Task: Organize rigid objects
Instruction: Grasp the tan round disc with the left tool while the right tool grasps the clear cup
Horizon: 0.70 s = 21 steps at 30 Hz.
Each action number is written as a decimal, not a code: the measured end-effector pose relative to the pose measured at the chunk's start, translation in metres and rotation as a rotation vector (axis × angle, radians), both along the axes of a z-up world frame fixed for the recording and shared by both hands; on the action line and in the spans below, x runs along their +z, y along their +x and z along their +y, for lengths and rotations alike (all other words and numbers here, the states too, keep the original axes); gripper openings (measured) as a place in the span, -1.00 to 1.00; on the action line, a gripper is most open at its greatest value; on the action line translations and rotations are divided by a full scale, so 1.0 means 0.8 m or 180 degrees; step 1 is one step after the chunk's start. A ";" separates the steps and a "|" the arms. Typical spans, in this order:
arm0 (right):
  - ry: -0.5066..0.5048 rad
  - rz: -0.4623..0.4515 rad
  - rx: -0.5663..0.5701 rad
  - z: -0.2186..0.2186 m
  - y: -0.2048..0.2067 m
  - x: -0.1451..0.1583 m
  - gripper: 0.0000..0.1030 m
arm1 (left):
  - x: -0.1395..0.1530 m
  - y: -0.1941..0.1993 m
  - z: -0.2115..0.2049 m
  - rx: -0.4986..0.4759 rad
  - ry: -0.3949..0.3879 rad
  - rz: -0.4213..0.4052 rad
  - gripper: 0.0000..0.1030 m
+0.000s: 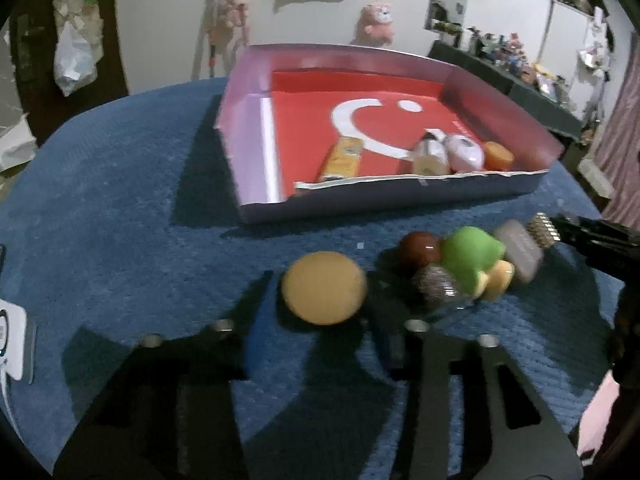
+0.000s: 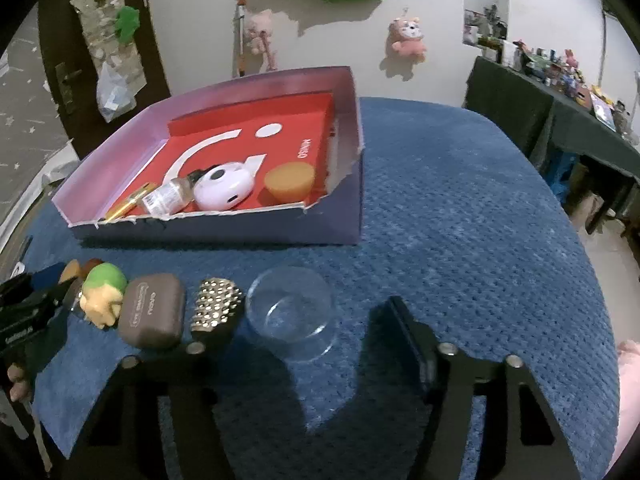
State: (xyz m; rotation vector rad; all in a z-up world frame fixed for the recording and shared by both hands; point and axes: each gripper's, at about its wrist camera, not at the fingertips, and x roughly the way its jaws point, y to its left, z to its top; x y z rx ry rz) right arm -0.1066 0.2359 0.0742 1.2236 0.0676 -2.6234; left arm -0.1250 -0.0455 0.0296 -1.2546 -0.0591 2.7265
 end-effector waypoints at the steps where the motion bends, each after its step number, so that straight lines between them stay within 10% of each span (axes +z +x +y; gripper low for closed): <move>1: -0.0020 0.0009 0.0043 -0.002 0.001 0.000 -0.02 | 0.001 0.001 0.002 0.0000 -0.0021 0.0012 -0.30; 21: -0.0154 0.0260 0.0186 -0.014 0.023 0.035 -0.19 | 0.032 0.017 0.004 -0.0072 0.0033 0.0213 -0.30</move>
